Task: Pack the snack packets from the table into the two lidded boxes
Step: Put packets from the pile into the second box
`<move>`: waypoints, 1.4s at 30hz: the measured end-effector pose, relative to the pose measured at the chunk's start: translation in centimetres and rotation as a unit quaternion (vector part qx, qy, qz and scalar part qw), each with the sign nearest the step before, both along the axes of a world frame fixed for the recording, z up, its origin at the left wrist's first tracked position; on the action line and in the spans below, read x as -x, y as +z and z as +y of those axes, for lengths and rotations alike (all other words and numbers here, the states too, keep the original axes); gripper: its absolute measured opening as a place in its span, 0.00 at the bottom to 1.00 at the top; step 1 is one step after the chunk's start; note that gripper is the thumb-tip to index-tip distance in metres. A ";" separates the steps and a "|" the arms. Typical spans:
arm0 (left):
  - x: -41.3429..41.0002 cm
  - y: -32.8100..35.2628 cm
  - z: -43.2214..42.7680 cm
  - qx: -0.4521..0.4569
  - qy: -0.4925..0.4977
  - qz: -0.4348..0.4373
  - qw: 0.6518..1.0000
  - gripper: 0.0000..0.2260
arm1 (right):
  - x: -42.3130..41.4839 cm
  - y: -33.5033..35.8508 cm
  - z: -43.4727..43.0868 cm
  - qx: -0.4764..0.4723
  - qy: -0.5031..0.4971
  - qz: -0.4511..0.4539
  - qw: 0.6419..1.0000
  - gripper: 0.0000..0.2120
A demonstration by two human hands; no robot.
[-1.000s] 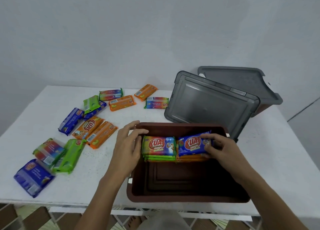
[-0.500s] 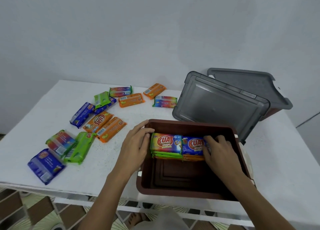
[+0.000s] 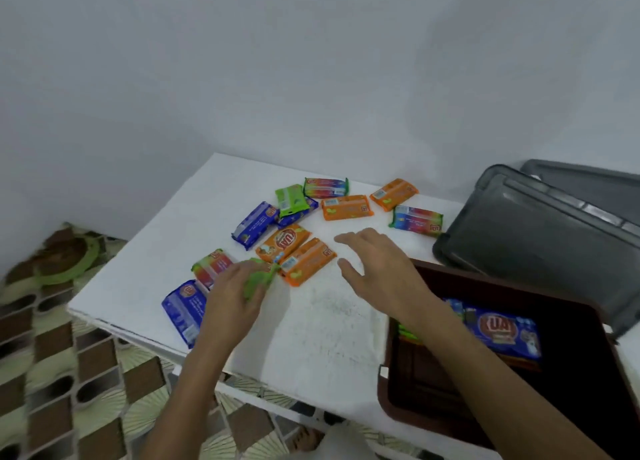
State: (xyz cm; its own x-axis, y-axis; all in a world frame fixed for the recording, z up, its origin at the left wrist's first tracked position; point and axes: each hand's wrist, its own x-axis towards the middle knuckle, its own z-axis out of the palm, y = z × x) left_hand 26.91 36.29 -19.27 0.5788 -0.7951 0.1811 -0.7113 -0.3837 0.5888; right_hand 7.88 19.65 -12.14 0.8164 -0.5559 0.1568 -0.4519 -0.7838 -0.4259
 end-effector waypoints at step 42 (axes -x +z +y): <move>-2.0 1.5 -3.8 0.240 0.129 0.299 0.914 0.10 | 9.5 3.5 -2.6 -0.445 -0.128 -0.247 0.851 0.16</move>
State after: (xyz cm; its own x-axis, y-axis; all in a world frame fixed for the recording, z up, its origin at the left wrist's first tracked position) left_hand 28.92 32.49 -17.73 0.8460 -0.5295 0.0628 -0.1285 -0.0883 0.9878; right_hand -1.65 17.01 -8.67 0.6066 -0.7842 -0.1305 -0.1534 0.0456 -0.9871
